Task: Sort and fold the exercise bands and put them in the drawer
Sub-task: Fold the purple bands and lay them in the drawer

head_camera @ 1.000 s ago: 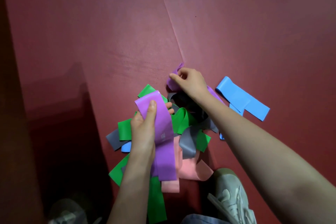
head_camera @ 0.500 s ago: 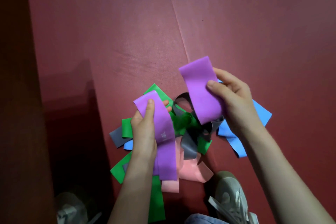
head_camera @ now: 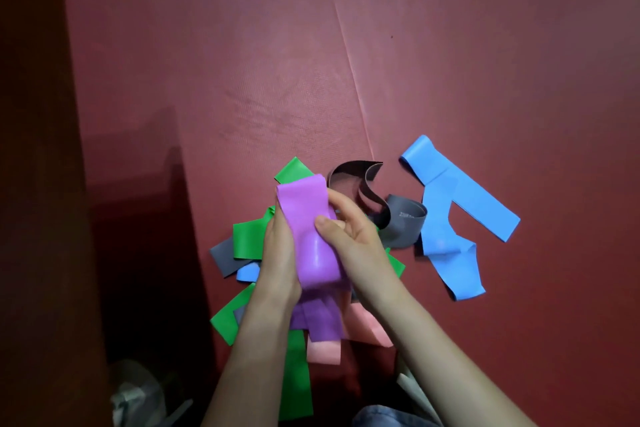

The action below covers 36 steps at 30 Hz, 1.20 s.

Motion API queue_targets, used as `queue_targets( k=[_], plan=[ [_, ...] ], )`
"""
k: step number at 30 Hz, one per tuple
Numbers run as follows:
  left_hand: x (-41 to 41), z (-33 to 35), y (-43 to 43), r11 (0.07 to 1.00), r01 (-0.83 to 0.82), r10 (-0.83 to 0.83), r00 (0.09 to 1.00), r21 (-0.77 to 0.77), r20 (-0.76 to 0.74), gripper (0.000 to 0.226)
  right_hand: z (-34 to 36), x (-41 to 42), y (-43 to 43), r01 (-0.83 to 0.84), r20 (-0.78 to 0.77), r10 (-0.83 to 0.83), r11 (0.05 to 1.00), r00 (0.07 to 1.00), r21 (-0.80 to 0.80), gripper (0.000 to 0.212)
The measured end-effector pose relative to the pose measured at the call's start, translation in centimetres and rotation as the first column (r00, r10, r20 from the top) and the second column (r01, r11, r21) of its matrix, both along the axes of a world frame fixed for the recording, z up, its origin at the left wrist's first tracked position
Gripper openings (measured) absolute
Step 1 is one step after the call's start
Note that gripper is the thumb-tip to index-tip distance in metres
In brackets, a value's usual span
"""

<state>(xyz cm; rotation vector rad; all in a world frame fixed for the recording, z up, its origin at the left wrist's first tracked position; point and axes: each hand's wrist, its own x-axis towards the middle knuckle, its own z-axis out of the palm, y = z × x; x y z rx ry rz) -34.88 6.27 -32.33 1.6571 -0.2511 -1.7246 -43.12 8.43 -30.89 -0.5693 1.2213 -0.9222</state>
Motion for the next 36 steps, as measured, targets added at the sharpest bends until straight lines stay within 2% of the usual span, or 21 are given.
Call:
queue_targets(
  k=[3, 8, 11, 16, 19, 21, 24, 25, 26, 29, 30, 36],
  plan=[
    [0.0, -0.4, 0.1, 0.999, 0.003, 0.0, 0.998, 0.041, -0.06, 0.046, 0.0, -0.1, 0.5, 0.036, -0.058, -0.038, 0.999, 0.998, -0.034, 0.03],
    [-0.3, 0.0, 0.1, 0.998, 0.047, -0.05, 0.994, -0.035, -0.094, 0.049, 0.0, -0.8, 0.2, 0.033, -0.165, -0.042, 0.998, 0.985, -0.06, 0.032],
    [-0.5, 0.0, 0.1, 0.999, 0.047, -0.05, 0.993, -0.025, -0.111, 0.054, -0.1, -0.9, 0.1, -0.008, -0.241, -0.01, 0.997, 0.971, -0.072, 0.035],
    [-0.6, 0.1, 0.1, 0.995, 0.081, -0.092, 0.97, -0.059, -0.223, 0.065, 0.0, -1.1, 0.1, -0.002, -0.31, -0.035, 0.993, 0.95, -0.118, 0.03],
    [-0.6, 0.2, 0.3, 0.979, 0.138, -0.165, 0.968, -0.149, -0.189, 0.062, -0.2, -0.9, 0.1, 0.045, -0.292, -0.077, 0.992, 0.953, -0.117, 0.024],
    [-0.4, 0.1, 0.4, 0.969, 0.113, -0.151, 0.975, -0.219, -0.165, 0.056, -0.1, -0.8, 0.2, 0.069, -0.252, -0.097, 0.99, 0.963, -0.12, 0.021],
    [-0.3, 0.1, 0.5, 0.952, 0.125, -0.19, 0.957, -0.278, -0.22, 0.079, -0.3, -1.0, 0.1, 0.096, -0.142, -0.108, 0.991, 0.984, -0.092, 0.023],
    [-0.2, 0.0, 0.5, 0.949, 0.135, -0.201, 0.956, -0.285, -0.215, 0.08, -0.4, -1.1, 0.1, 0.095, -0.12, -0.105, 0.992, 0.987, -0.082, 0.024],
    [-0.2, 0.1, 0.5, 0.945, 0.153, -0.215, 0.957, -0.29, -0.196, 0.073, -0.5, -1.2, 0.1, 0.095, -0.107, -0.103, 0.993, 0.989, -0.074, 0.025],
    [-0.4, -0.1, 0.6, 0.948, 0.184, -0.221, 0.968, -0.258, -0.118, 0.021, -0.5, -1.3, 0.1, 0.084, -0.086, -0.089, 0.995, 0.992, -0.058, 0.028],
    [-0.4, 0.0, 0.6, 0.952, 0.184, -0.212, 0.973, -0.244, -0.093, 0.01, -0.4, -1.3, 0.1, 0.075, -0.088, -0.081, 0.995, 0.993, -0.063, 0.028],
    [-0.4, 0.2, 0.4, 0.961, 0.177, -0.178, 0.984, -0.212, 0.015, 0.025, -0.6, -1.0, 0.3, 0.066, -0.134, -0.072, 0.997, 0.988, -0.05, 0.024]
  ],
)
